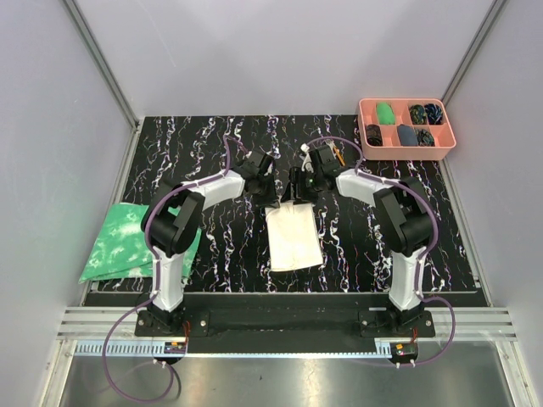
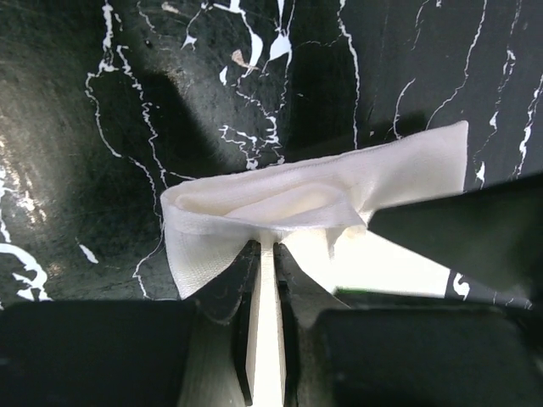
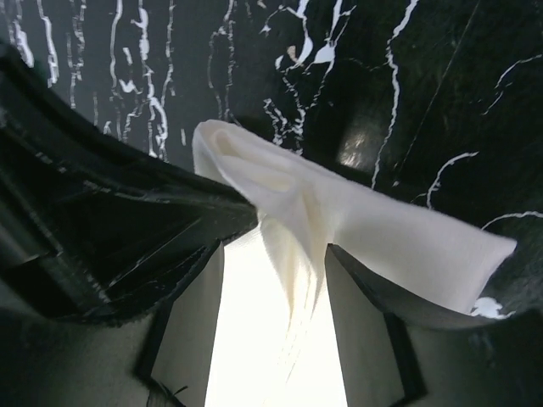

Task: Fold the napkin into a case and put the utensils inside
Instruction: Smooth out the 2/3-rectangle-folded napkin at the center of the board.

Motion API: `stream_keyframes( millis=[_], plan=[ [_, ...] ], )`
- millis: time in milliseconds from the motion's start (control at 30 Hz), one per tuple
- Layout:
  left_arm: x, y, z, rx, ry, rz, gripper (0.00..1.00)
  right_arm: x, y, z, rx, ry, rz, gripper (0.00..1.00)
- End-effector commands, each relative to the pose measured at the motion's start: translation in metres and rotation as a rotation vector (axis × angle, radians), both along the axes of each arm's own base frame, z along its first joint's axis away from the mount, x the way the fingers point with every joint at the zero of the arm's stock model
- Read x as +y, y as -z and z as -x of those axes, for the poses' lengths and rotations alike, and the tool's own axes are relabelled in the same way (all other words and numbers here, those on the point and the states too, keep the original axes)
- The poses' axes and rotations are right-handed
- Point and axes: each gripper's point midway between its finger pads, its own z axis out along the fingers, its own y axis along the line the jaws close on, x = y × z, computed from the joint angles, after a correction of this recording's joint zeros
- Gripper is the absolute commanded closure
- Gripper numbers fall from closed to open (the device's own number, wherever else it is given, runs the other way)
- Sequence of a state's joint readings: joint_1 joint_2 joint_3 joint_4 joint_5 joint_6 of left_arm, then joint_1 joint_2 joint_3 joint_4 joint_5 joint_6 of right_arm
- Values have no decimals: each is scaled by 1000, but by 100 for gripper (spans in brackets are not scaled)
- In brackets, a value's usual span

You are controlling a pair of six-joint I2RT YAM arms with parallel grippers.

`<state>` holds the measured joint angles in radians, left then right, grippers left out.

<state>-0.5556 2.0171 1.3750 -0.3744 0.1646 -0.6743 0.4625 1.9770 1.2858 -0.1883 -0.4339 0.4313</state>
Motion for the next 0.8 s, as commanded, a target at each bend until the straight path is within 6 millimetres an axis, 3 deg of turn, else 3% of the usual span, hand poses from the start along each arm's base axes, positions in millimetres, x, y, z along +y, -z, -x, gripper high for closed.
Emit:
stream_keyframes(
  millis=[0, 267, 433, 500, 700, 767],
  plan=[
    [-13, -9, -9, -34, 20, 54, 87, -3, 4, -15, -46, -15, 60, 41],
    [-14, -8, -7, -33, 27, 59, 88, -13, 8, -33, -93, 33, 134, 56],
    [-13, -9, -6, -39, 28, 55, 88, -14, 10, -39, -95, 36, 146, 80],
    [-12, -13, -5, -45, 35, 58, 85, -14, 14, -41, -87, 37, 146, 83],
    [-9, -50, -9, -115, 27, 89, 65, -15, 15, -44, -66, 31, 123, 92],
    [-7, -60, -11, -127, 17, 103, 64, -14, 15, -44, -45, 32, 98, 98]
  ],
)
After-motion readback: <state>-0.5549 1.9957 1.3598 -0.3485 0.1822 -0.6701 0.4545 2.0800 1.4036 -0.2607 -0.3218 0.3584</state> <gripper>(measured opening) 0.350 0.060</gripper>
